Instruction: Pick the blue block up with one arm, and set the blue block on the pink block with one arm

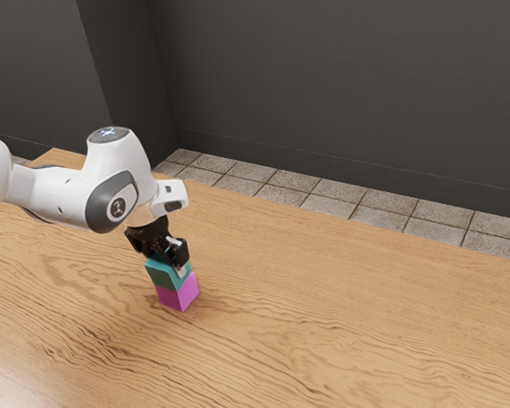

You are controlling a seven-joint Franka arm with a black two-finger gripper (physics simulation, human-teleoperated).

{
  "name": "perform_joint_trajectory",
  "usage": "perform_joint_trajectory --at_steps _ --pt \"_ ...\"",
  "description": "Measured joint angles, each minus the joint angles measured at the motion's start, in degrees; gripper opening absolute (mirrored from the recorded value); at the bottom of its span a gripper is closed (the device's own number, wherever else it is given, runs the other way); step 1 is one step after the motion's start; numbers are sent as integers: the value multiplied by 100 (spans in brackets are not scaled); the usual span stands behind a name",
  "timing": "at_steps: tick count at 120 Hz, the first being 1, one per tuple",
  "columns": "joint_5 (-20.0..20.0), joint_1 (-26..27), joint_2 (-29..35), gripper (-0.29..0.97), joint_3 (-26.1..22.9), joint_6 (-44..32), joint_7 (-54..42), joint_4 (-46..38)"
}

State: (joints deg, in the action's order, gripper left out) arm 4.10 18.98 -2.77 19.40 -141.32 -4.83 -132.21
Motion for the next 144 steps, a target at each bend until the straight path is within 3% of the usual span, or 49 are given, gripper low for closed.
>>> perform_joint_trajectory --at_steps 144 --pt "15 -43 -32 37 -2 -35 -39 20"
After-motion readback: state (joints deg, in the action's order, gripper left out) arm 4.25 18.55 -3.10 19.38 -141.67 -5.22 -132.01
